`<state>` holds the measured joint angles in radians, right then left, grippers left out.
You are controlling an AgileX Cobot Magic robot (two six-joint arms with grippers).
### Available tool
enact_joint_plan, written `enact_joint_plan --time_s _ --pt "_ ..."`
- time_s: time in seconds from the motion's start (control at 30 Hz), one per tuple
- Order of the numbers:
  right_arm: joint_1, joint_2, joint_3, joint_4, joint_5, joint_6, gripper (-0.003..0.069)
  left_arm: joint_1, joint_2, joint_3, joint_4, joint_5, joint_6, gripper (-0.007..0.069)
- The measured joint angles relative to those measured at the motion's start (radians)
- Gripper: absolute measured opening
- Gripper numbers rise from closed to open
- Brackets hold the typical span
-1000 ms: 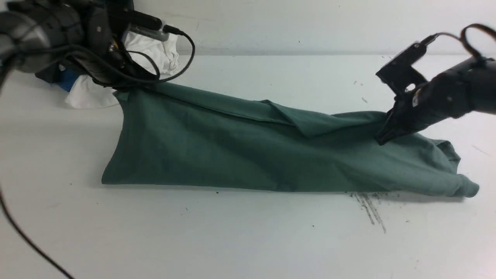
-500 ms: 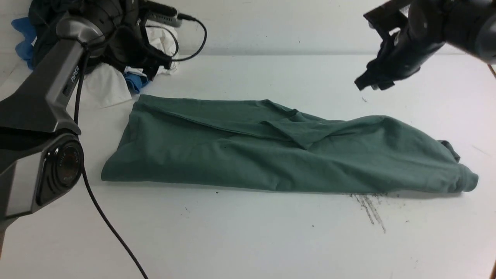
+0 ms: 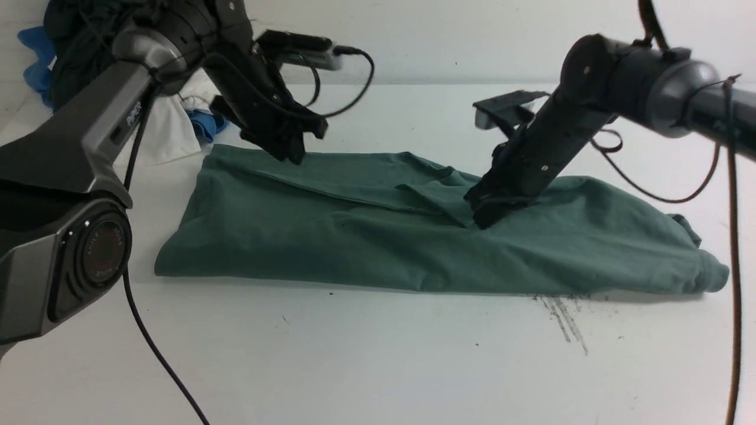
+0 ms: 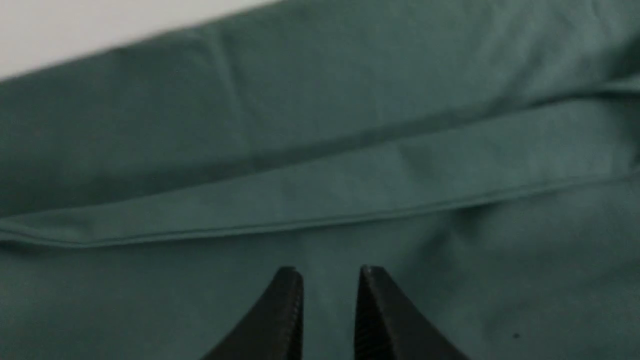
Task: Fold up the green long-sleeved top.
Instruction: Use both arms to drag the lower edge of the fabric forward and fold it over the upper edge
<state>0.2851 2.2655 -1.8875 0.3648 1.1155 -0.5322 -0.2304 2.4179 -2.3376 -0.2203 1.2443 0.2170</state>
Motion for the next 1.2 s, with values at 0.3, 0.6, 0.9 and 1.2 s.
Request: enact_joint_plan --time_s 0.3,0.6,0.9,1.2 --pt "0.021 0.065 0.000 -0.120 -0.433 0.084 -0.0013 -0.068 -0.001 0.177 -0.009 -0.009 0.044 0.0028" --pt "0.019 0.055 -0.002 -0.427 -0.661 0.565 -0.0013 -0.074 -0.001 0.182 -0.012 -0.016 0.046 0.0026" --pt "-0.002 -0.090 0.016 -0.496 -0.019 0.384 -0.0013 -0.074 -0.007 0.183 0.009 -0.019 0.058 0.0026" --pt "-0.240 -0.284 0.439 -0.397 -0.108 0.346 -0.0013 -0.033 -0.217 0.215 0.074 -0.016 0.051 0.0026"
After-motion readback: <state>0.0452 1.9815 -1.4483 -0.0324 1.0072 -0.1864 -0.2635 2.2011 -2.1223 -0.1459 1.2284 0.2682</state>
